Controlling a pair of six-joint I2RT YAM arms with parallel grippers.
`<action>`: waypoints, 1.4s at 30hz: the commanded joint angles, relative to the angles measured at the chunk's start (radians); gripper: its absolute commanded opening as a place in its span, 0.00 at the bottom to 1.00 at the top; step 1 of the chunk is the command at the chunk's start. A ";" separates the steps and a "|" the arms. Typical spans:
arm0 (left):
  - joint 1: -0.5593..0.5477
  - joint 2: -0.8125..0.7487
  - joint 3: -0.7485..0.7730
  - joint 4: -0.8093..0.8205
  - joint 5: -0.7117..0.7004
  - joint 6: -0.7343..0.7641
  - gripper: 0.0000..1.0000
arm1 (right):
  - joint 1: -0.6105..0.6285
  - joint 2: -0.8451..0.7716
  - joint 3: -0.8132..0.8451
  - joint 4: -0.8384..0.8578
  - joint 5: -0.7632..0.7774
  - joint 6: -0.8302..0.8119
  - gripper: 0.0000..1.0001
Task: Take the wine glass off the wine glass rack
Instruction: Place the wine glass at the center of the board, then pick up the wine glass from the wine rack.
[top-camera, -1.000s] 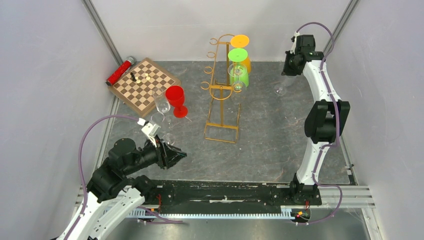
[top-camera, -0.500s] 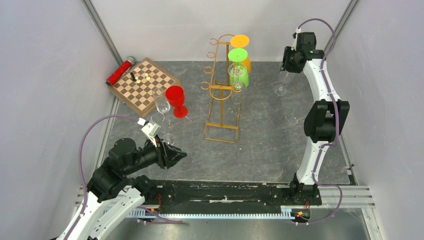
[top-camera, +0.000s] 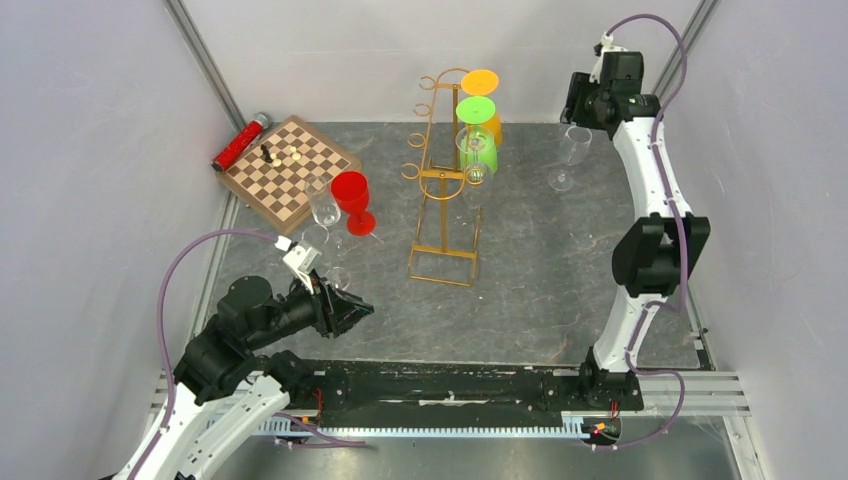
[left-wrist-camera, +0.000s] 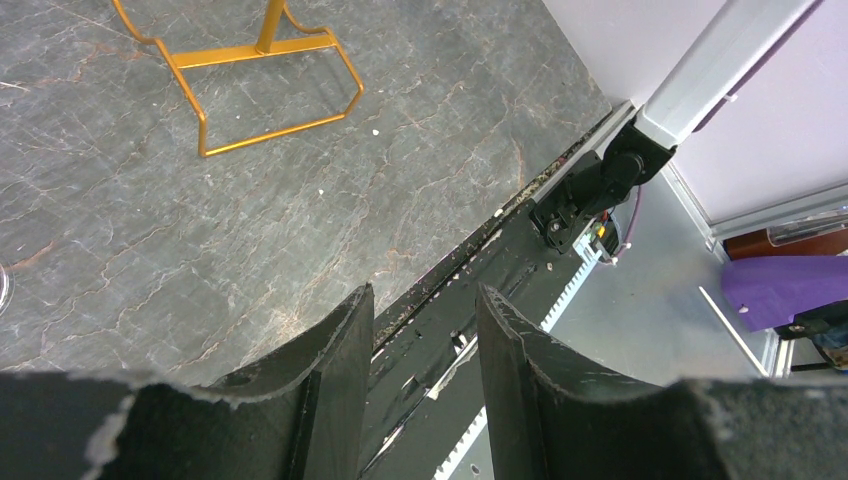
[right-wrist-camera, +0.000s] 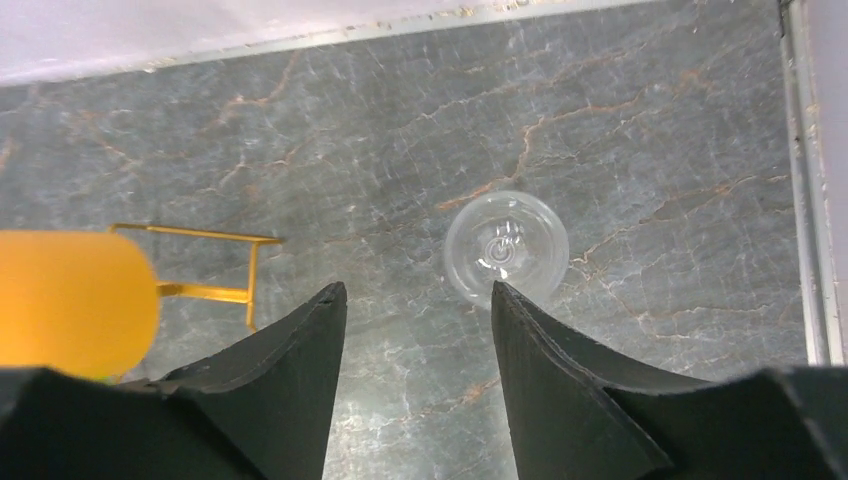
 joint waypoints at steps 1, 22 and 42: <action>0.007 0.006 0.000 0.033 -0.011 -0.011 0.49 | 0.010 -0.223 -0.113 0.152 -0.039 0.008 0.60; 0.008 0.008 -0.001 0.033 -0.006 -0.012 0.49 | 0.042 -0.734 -0.730 0.609 -0.582 0.442 0.74; 0.008 -0.007 -0.002 0.030 -0.024 -0.016 0.49 | 0.186 -0.711 -0.813 0.746 -0.601 0.626 0.66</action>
